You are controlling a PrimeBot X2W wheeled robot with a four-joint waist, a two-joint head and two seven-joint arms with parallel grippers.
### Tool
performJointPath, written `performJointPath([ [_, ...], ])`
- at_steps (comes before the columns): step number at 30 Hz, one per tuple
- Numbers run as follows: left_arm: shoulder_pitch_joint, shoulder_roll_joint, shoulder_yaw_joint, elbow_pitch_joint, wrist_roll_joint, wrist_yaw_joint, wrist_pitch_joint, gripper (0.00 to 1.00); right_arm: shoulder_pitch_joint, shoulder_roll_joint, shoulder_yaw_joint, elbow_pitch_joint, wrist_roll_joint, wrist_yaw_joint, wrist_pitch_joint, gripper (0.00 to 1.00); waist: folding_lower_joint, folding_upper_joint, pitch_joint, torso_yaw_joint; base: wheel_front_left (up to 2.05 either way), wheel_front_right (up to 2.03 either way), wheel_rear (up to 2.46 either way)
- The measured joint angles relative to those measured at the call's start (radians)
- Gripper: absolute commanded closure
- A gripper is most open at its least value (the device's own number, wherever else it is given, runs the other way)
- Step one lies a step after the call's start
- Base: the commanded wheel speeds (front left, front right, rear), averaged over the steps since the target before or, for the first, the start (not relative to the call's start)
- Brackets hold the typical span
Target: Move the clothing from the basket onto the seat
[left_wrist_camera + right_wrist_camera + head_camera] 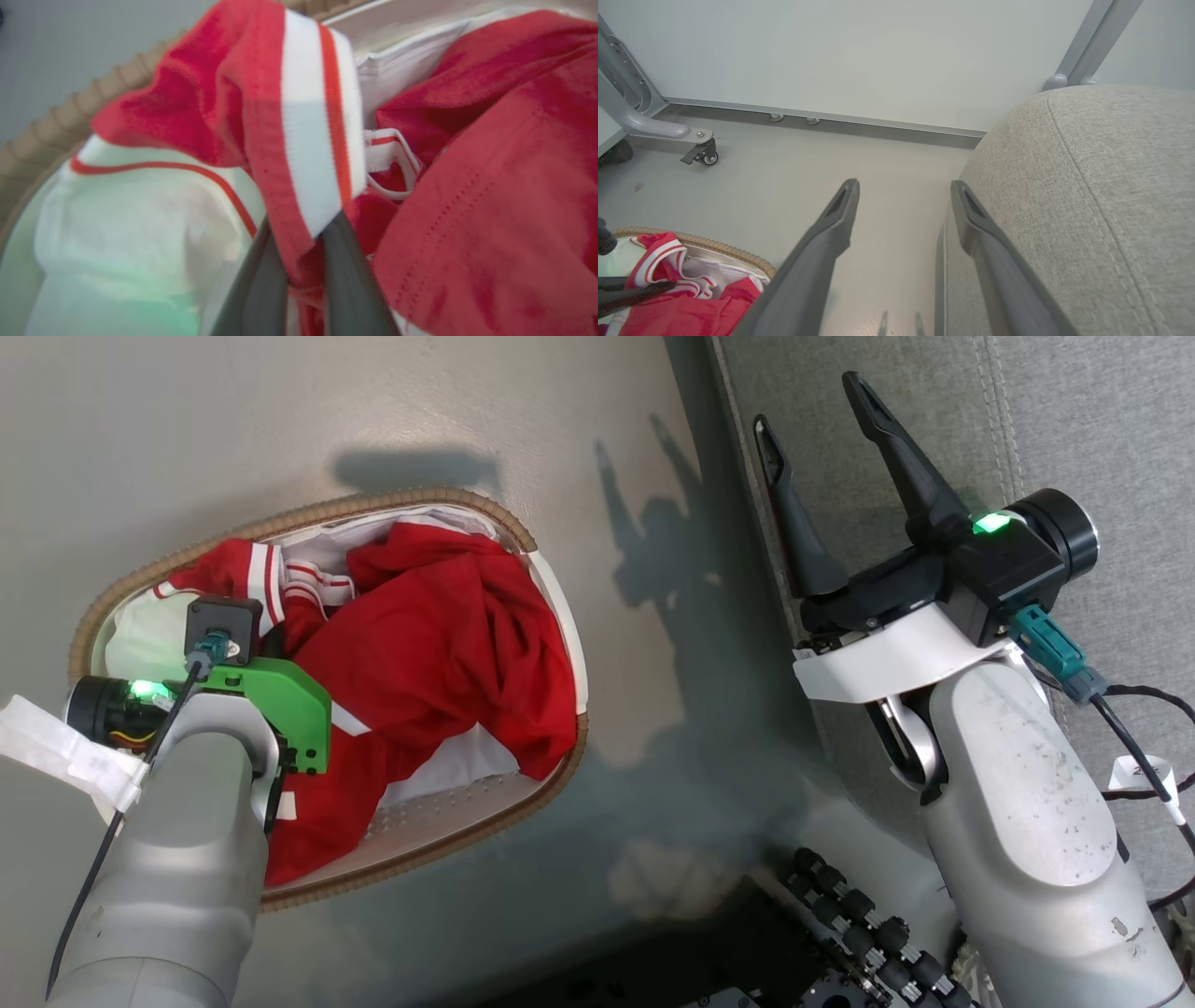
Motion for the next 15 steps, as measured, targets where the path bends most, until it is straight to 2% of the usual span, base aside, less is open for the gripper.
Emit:
performJointPath([
  [6,0.016,-0.012,0.005,0.0,-0.016,-0.001,0.0,1.0,0.001,0.0,-0.006,0.029,0.0,0.0,0.0,0.0,0.0,0.0,-0.037,0.002,0.0,0.0,0.0],
  [15,0.176,-0.058,0.047,-0.059,-0.081,-0.01,0.0,1.0,0.062,0.001,-0.02,0.097,-0.001,0.0,0.0,0.0,-0.0001,0.0,-0.166,0.012,0.0,0.0,0.0],
])
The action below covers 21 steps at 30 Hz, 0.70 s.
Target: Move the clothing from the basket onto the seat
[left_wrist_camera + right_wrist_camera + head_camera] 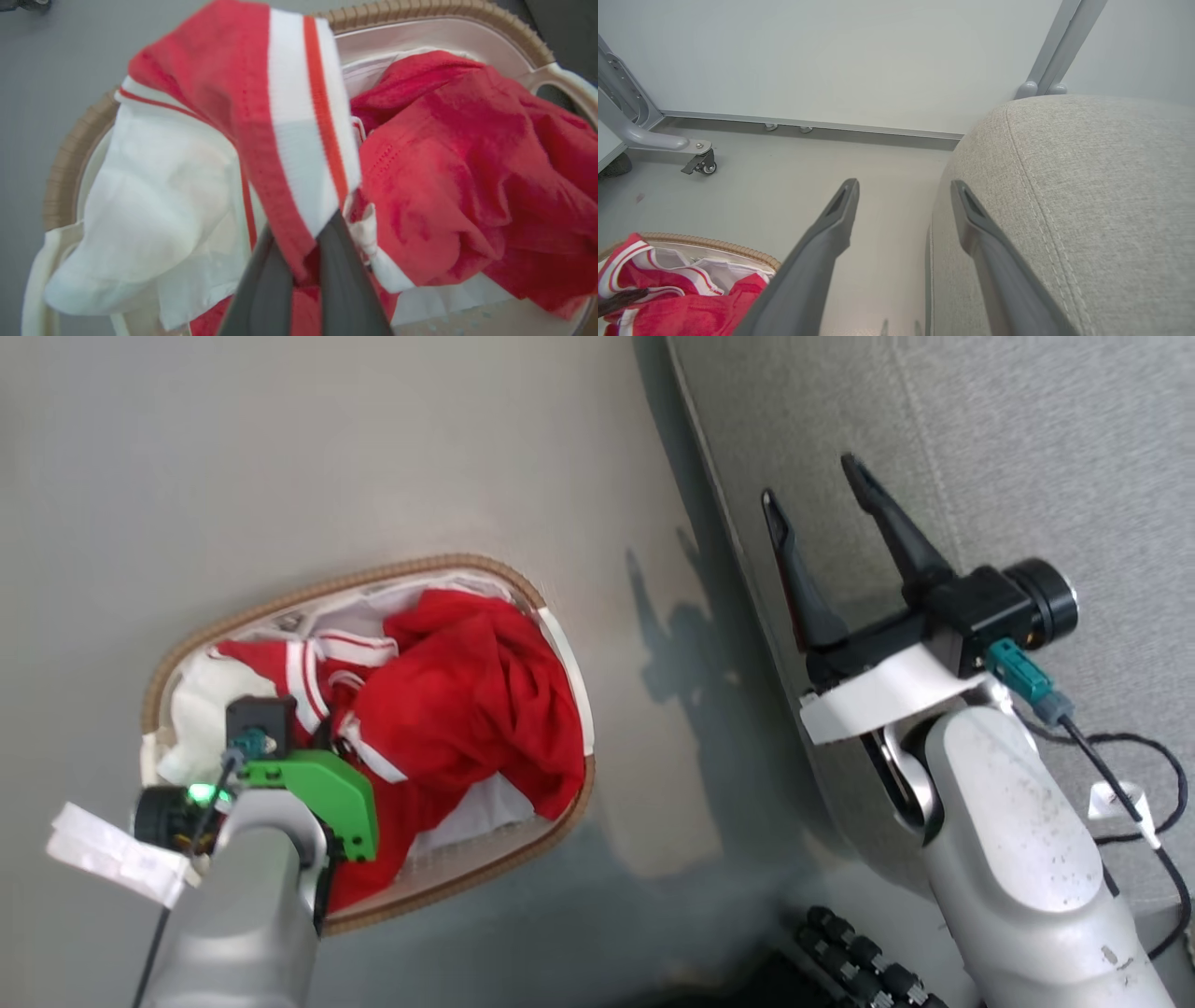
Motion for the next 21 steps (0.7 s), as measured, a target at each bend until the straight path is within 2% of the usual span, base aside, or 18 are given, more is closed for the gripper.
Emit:
performJointPath([
  [5,0.093,-0.02,0.005,-0.048,-0.009,-0.006,0.0,1.0,0.069,0.0,-0.006,0.04,0.002,0.0,0.0,0.0,0.0,0.0,-0.092,0.013,0.0,0.0,0.0],
  [21,0.302,-0.054,-0.016,-0.323,-0.041,-0.027,0.0,1.0,0.286,0.0,-0.034,0.11,-0.009,0.0,0.0,0.0,-0.0001,0.0,-0.417,0.087,0.0,0.0,0.0],
])
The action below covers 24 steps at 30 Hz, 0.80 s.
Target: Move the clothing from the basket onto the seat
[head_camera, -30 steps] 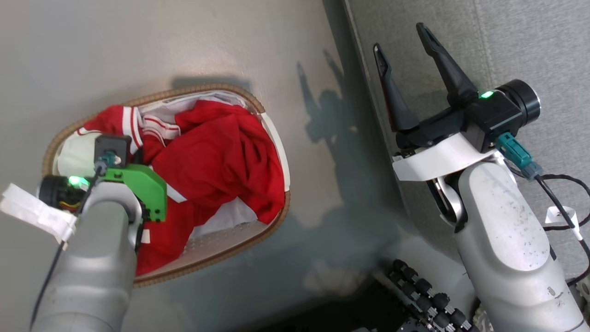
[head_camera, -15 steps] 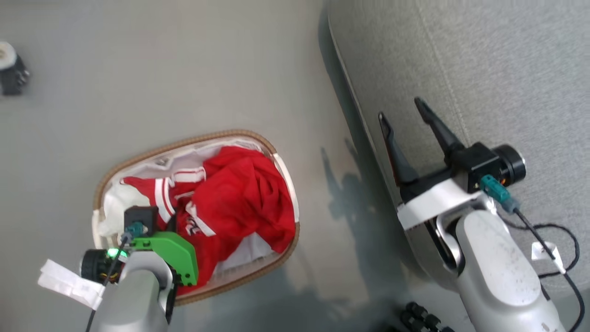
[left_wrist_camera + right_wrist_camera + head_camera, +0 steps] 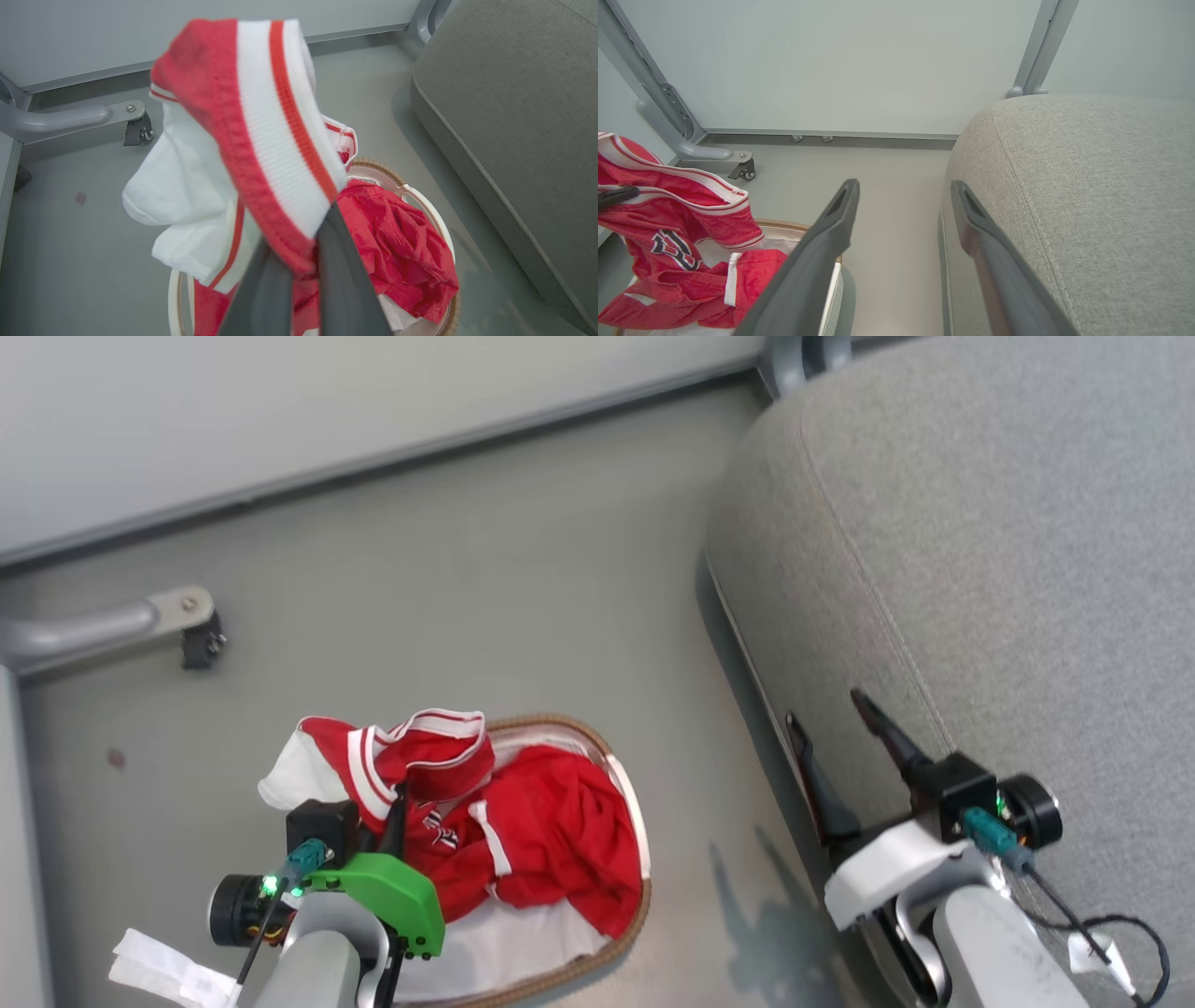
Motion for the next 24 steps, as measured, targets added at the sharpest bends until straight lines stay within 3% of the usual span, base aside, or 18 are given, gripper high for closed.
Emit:
performJointPath([
  [16,0.026,-0.002,-0.137,-0.343,-0.125,-0.003,0.0,1.0,0.162,-0.009,0.038,0.038,-0.001,0.0,0.0,0.0,0.0,0.0,-0.24,0.083,0.0,0.0,0.0],
  [24,-0.011,-0.003,-0.246,-0.42,-0.164,-0.003,0.0,1.0,0.156,-0.042,0.173,0.061,-0.001,0.0,0.0,0.0,0.0,0.0,-0.267,0.141,0.0,0.0,0.0],
])
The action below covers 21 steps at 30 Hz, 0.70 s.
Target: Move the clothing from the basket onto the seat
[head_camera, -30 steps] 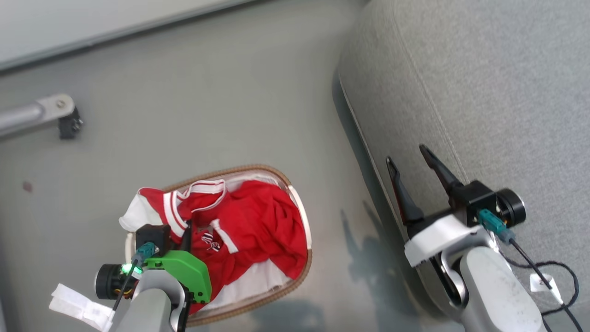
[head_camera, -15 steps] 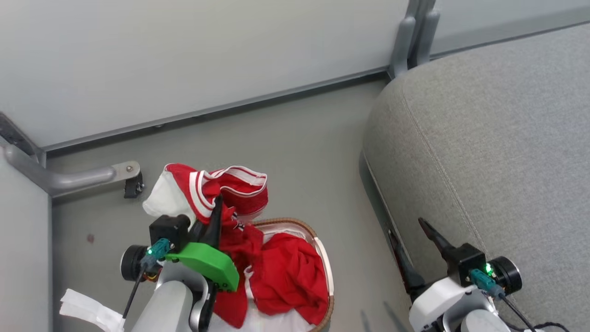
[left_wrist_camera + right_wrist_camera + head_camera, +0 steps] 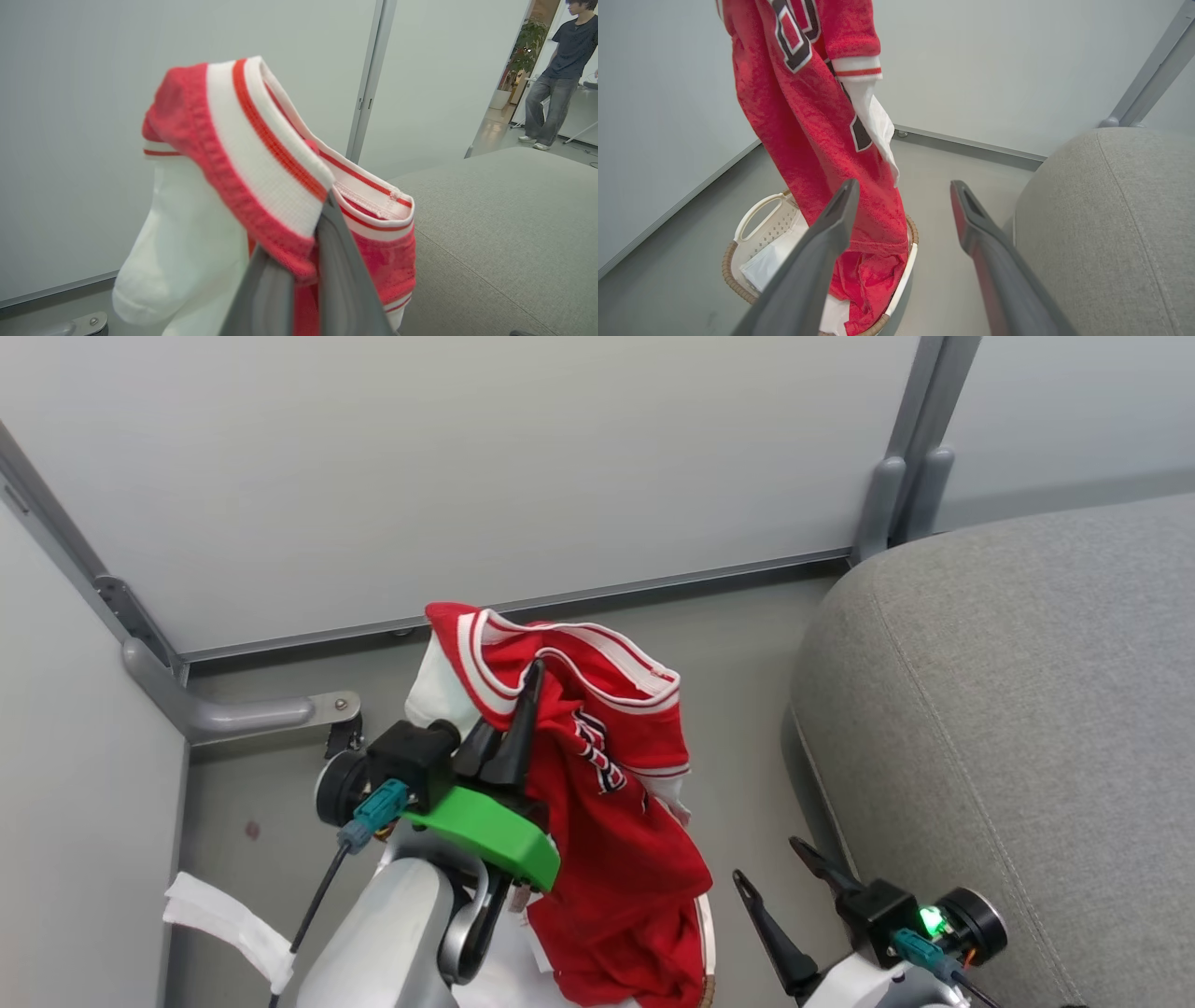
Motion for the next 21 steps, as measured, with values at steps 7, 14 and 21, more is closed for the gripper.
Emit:
performJointPath([
  [7,-0.043,-0.001,-0.126,-0.047,-0.056,0.013,0.0,1.0,-0.151,-0.012,0.153,0.023,0.018,0.0,0.0,0.0,0.0,0.0,0.01,0.053,0.0,0.0,0.0],
  [14,-0.109,-0.001,-0.242,-0.08,-0.105,0.034,0.0,1.0,-0.321,0.015,0.206,0.095,-0.001,0.0,-0.001,0.0,0.0,0.0,0.052,0.104,0.0,0.0,0.0],
  [21,-0.164,-0.001,-0.308,-0.104,-0.148,0.055,0.0,1.0,-0.397,0.04,0.247,0.234,0.03,0.0,-0.002,1.0,0.0,0.0,0.106,0.149,0.0,0.0,0.0],
])
